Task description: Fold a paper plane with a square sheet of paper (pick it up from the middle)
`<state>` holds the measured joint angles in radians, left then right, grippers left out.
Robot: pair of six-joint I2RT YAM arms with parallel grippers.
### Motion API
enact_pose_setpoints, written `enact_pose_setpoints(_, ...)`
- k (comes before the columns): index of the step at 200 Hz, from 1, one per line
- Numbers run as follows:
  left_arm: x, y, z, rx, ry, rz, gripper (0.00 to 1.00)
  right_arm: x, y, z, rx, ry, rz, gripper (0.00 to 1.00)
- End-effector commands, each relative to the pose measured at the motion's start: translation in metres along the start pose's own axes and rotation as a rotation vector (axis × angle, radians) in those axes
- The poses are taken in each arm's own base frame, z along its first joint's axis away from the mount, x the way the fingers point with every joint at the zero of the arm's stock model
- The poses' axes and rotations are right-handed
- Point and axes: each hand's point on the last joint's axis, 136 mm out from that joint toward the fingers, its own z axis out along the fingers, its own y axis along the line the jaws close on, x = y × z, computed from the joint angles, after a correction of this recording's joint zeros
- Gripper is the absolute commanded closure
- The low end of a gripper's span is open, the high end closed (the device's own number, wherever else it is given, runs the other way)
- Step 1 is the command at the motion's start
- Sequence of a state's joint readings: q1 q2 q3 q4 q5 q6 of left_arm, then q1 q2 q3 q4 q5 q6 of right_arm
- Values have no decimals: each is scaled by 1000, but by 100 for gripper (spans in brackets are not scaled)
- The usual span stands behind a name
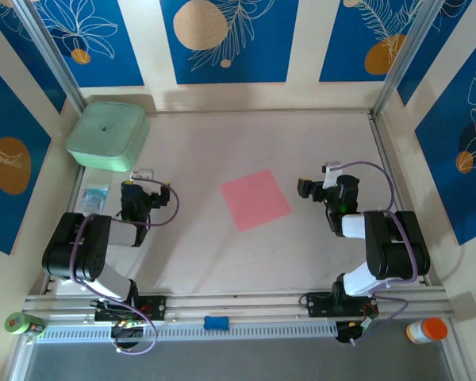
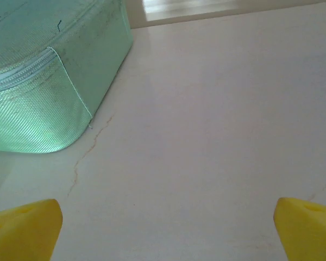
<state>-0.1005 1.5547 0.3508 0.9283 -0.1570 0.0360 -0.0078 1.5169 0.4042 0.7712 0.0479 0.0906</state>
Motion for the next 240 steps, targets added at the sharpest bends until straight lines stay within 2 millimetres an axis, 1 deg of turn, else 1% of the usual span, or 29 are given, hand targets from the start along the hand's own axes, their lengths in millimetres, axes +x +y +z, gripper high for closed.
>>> enact_pose_setpoints(1, -11, 0, 4, 10, -36, 6, 1, -12, 2, 3, -8, -35, -2, 1)
enact_pose_setpoints(202, -10, 1, 3, 26, -36, -8, 0, -12, 1, 2, -10, -36, 1, 1)
enact_pose_setpoints(214, -14, 3, 0, 18, -56, -13, 1, -16, 1, 1, 2, -35, -1, 1)
enact_pose_setpoints(220, -17, 4, -3, 12, -67, -16, 1, -22, 3, -1, 1, -36, -8, 1)
enact_pose_setpoints(221, -17, 4, -3, 12, -69, -16, 1, -20, 3, 0, 2, -27, -7, 1)
enact_pose_setpoints(223, -18, 5, -4, 9, -72, -16, 1, -26, 4, -2, 1, -40, -15, 1)
enact_pose_setpoints(227, -19, 6, -6, 2, -72, -19, 1, -24, 5, -2, 3, -19, -17, 1)
enact_pose_setpoints(231, -21, 8, -8, -6, -74, -20, 1, -28, 7, -4, 4, -12, -22, 1)
enact_pose_setpoints(232, -22, 8, -8, -7, -75, -21, 0, -32, 8, -4, 3, -22, -25, 1)
enact_pose_setpoints(234, -23, 9, -9, -13, -77, -23, 1, -30, 8, -4, 7, -3, -25, 1)
enact_pose_setpoints(240, -26, 11, -12, -25, -78, -25, 1, -36, 9, -7, 21, 6, -31, 1)
